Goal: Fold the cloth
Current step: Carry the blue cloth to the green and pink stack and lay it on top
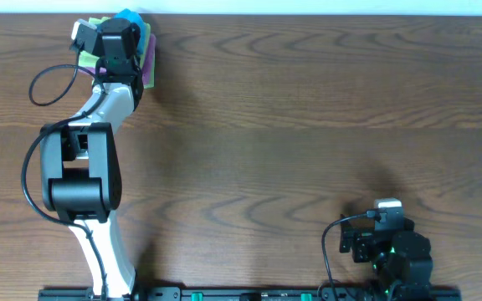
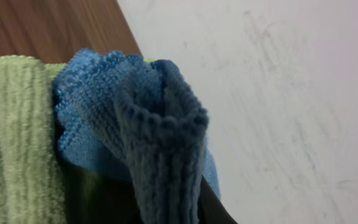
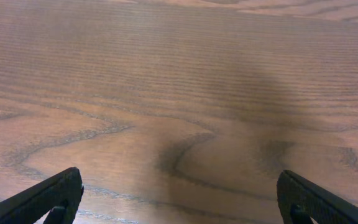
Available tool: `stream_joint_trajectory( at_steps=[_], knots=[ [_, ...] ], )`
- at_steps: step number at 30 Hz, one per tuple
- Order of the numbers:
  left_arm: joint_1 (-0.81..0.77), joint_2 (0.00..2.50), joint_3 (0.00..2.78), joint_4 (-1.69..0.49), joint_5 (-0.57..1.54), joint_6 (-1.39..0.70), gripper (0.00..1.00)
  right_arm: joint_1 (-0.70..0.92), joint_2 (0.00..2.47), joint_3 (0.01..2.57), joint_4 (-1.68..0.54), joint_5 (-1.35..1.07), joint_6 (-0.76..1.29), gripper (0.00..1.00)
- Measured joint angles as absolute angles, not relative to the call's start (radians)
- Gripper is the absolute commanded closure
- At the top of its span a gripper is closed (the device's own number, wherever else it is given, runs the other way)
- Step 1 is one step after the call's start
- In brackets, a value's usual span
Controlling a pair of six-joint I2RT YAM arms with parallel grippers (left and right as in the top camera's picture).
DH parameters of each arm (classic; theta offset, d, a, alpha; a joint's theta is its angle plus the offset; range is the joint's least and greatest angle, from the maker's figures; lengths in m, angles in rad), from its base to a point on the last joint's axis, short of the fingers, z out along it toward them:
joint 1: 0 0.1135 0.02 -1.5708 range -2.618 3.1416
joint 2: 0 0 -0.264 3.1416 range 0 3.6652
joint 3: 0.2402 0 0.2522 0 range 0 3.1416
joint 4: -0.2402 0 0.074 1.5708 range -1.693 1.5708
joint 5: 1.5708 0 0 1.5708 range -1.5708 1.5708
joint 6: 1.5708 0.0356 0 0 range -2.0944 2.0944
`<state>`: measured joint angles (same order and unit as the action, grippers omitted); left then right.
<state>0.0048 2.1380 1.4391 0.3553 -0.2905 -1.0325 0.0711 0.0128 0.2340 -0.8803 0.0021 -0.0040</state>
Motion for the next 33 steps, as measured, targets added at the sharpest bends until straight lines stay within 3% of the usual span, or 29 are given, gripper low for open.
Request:
stream_joint_trajectory(
  at_steps=[24, 33],
  knots=[
    [0.037, 2.137, 1.439, 0.397, -0.237, -1.063, 0.94, 0.071, 0.013, 0.234, -0.88, 0.002, -0.004, 0.01],
    [0.037, 2.06, 1.44, 0.224, -0.221, -1.066, 0.93, 0.071, 0.013, 0.234, -0.88, 0.002, -0.004, 0.01]
  ],
)
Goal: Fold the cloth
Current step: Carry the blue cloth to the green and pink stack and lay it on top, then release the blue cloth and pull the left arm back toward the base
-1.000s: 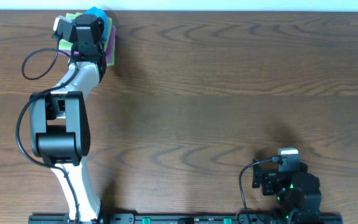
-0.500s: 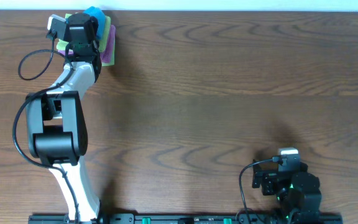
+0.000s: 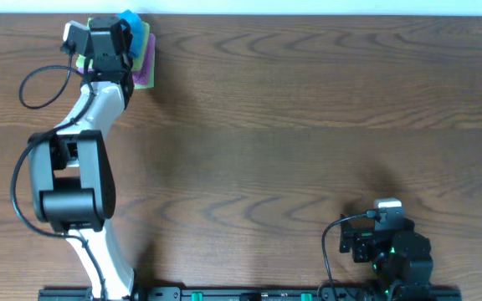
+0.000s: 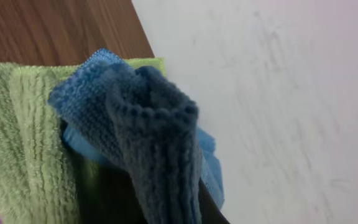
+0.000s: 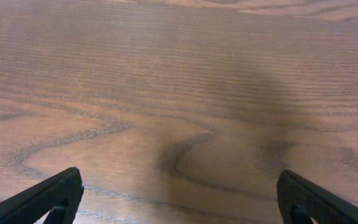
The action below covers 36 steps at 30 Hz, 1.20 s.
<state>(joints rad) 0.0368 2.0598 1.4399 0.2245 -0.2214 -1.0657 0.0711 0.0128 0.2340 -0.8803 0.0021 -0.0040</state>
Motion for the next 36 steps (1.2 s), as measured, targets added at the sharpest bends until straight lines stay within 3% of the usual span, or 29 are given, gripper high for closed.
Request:
stream_joint_trajectory(
  at_steps=[7, 10, 12, 14, 15, 16, 28, 36],
  knots=[
    [0.037, 2.036, 1.441, 0.216, -0.216, -1.066, 0.93, 0.071, 0.013, 0.234, -0.881, 0.002, -0.004, 0.01],
    [0.037, 2.036, 1.441, 0.209, -0.216, -1.066, 0.89, 0.071, 0.013, 0.234, -0.881, 0.002, -0.004, 0.01],
    [0.037, 2.036, 1.441, 0.181, -0.216, -1.065, 0.82, 0.071, 0.013, 0.234, -0.88, 0.002, -0.004, 0.01],
    [0.037, 2.036, 1.441, 0.142, -0.215, -1.058, 0.41, 0.071, 0.013, 0.234, -0.88, 0.002, -0.004, 0.01],
    [0.037, 2.036, 1.441, 0.129, -0.215, -1.058, 0.12, 0.071, 0.013, 0.234, -0.88, 0.002, -0.004, 0.01],
    [0.037, 2.036, 1.441, 0.118, -0.216, -1.058, 0.05, 0.071, 0.013, 0.234, -0.881, 0.002, -0.004, 0.01],
    [0.039, 2.011, 1.442, 0.107, -0.214, -1.058, 0.05, 0.071, 0.013, 0.234, -0.881, 0.002, -0.004, 0.01],
    [0.039, 1.785, 1.447, -0.264, -0.211, -1.13, 0.05, 0.071, 0.012, 0.234, -0.881, 0.004, -0.004, 0.01]
  ],
)
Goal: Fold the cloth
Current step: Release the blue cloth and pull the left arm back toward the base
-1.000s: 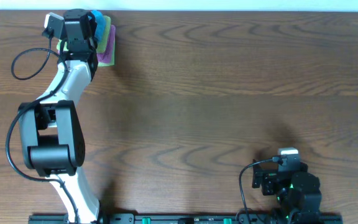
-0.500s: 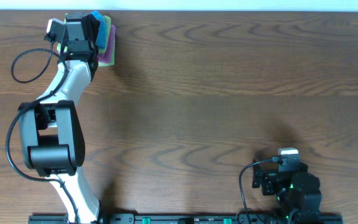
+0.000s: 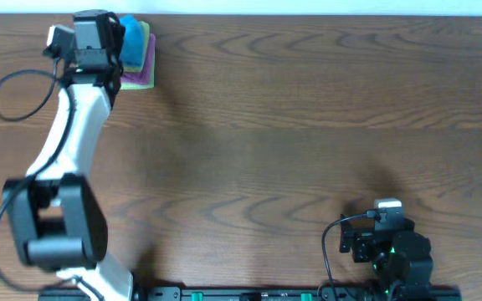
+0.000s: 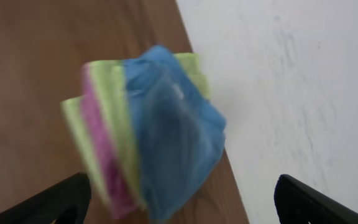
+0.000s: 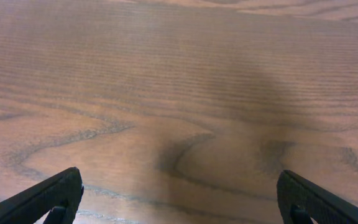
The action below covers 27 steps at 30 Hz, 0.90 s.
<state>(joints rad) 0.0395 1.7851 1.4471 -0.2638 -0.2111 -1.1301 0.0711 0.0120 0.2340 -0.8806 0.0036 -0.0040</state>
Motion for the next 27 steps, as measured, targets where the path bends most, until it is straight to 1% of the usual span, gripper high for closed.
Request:
stream_joint_trajectory(
  at_steps=[2, 8, 10, 11, 15, 17, 19, 22, 27],
  knots=[
    [0.039, 1.742, 1.447, -0.238, -0.208, -1.133, 0.05, 0.071, 0.012, 0.234, -0.88, 0.004, -0.004, 0.01],
    [0.039, 1.741, 1.454, 0.064, -0.211, -1.048, 0.05, 0.071, 0.012, 0.234, -0.881, 0.004, -0.004, 0.01],
    [0.039, 1.781, 1.458, 0.168, -0.221, -1.036, 0.05, 0.071, 0.012, 0.234, -0.88, 0.004, -0.004, 0.01],
    [0.038, 1.829, 1.459, 0.26, -0.228, -1.026, 0.05, 0.071, 0.012, 0.234, -0.88, 0.004, -0.004, 0.01],
    [0.038, 1.992, 1.458, 0.483, -0.24, -1.019, 0.05, 0.071, 0.011, 0.234, -0.882, 0.004, -0.004, 0.01],
    [0.038, 2.064, 1.457, 0.561, -0.244, -1.017, 0.05, 0.071, 0.012, 0.234, -0.881, 0.004, -0.004, 0.01],
    [0.039, 2.129, 1.457, 0.592, -0.247, -1.016, 0.05, 0.071, 0.012, 0.234, -0.881, 0.005, -0.004, 0.01],
    [0.039, 2.178, 1.457, 0.574, -0.251, -1.018, 0.05, 0.071, 0.012, 0.234, -0.881, 0.005, -0.004, 0.01],
    [0.041, 2.181, 1.455, 0.41, -0.267, -1.081, 0.05, 0.071, 0.012, 0.234, -0.881, 0.005, -0.004, 0.01]
  ],
)
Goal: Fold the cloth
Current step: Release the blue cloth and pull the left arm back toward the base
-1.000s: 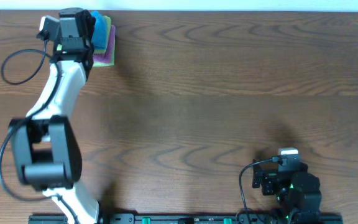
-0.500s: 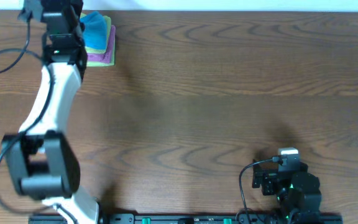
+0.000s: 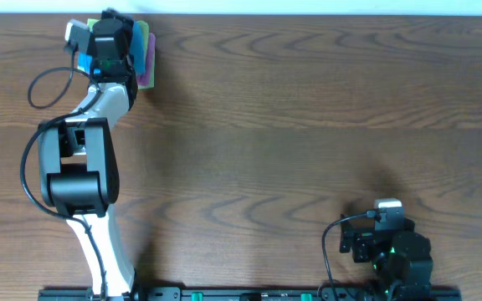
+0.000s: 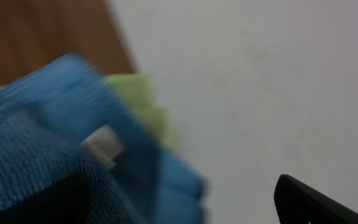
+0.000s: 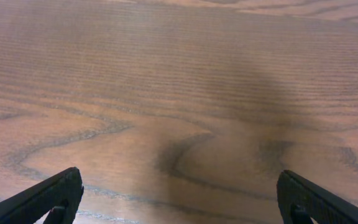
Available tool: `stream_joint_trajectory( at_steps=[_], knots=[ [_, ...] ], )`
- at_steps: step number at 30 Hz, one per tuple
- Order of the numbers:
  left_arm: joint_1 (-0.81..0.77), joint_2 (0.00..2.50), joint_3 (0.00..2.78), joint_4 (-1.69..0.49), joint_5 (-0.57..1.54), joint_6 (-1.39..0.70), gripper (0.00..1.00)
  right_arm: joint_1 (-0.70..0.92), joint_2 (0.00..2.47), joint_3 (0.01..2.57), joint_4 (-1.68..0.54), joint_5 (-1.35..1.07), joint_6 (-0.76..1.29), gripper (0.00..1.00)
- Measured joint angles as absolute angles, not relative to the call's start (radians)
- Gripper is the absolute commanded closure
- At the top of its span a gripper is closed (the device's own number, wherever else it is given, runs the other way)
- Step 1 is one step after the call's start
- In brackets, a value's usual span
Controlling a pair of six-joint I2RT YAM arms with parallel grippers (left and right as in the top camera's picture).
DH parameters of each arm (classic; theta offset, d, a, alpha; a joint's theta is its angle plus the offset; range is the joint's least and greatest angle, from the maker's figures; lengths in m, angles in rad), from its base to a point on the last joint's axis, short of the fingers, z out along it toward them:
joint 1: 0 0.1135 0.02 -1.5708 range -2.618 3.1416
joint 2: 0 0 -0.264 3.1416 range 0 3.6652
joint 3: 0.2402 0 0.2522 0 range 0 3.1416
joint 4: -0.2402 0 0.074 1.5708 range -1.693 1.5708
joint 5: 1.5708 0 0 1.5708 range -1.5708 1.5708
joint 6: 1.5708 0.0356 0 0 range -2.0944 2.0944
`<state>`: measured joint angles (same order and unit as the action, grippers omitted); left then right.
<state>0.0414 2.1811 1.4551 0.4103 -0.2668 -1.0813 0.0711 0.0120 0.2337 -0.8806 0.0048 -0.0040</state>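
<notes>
A stack of folded cloths (image 3: 146,68) in blue, green and purple lies at the table's far left corner. In the left wrist view, blurred, the blue cloth (image 4: 42,124) with a small white tag fills the lower left, over a green cloth (image 4: 146,93). My left gripper (image 4: 179,202) is open right above the blue cloth, whose edge covers the left finger; the right finger (image 4: 303,199) is bare. From overhead the left gripper (image 3: 107,38) hides most of the stack. My right gripper (image 5: 179,205) is open over bare wood, also visible overhead (image 3: 387,224).
The stack sits at the table's far edge, with a white surface (image 4: 260,93) beyond it. Brown wooden tabletop (image 3: 308,125) stretches between the two arms. The left arm's cable (image 3: 44,84) loops out to the left.
My left gripper, still open, has come much closer to the blue cloth on the stack, which now fills its view. The arm has bent back in. The right arm has not moved.
My left gripper was shut on a bunched blue cloth over the green cloth at the far corner, and still held it a second later. Then it stood open higher up, the blue cloth lying on the stack. Now it is open close over that cloth.
</notes>
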Motion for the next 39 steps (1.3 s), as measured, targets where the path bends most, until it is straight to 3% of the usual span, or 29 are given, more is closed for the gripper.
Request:
stream_joint_trajectory(
  at_steps=[3, 9, 18, 23, 27, 31, 35, 39],
  knots=[
    [0.045, 2.182, 1.454, 0.411, -0.273, -1.132, 0.05, 0.071, 0.012, 0.234, -0.881, 0.005, -0.004, 0.01],
    [0.047, 2.181, 1.452, 0.683, -0.253, -1.056, 0.05, 0.071, 0.012, 0.234, -0.881, 0.005, -0.004, 0.01],
    [0.047, 2.182, 1.454, 0.453, -0.245, -1.063, 0.05, 0.071, 0.012, 0.234, -0.881, 0.005, -0.004, 0.01],
    [0.048, 2.175, 1.452, 0.597, -0.207, -1.011, 0.05, 0.071, 0.012, 0.234, -0.881, 0.005, -0.004, 0.01],
    [0.049, 2.096, 1.449, 0.588, -0.132, -0.879, 0.05, 0.071, 0.012, 0.234, -0.881, 0.005, -0.004, 0.01],
    [0.052, 1.839, 1.448, 0.265, -0.047, -0.7, 0.05, 0.071, 0.012, 0.234, -0.88, 0.005, -0.004, 0.01],
    [0.064, 1.495, 1.47, -0.323, -0.031, -0.574, 0.05, 0.071, 0.011, 0.233, -0.88, 0.006, -0.004, 0.01],
    [0.071, 1.25, 1.47, -0.758, -0.097, -0.484, 0.05, 0.071, 0.012, 0.233, -0.88, 0.008, -0.004, 0.01]
  ],
)
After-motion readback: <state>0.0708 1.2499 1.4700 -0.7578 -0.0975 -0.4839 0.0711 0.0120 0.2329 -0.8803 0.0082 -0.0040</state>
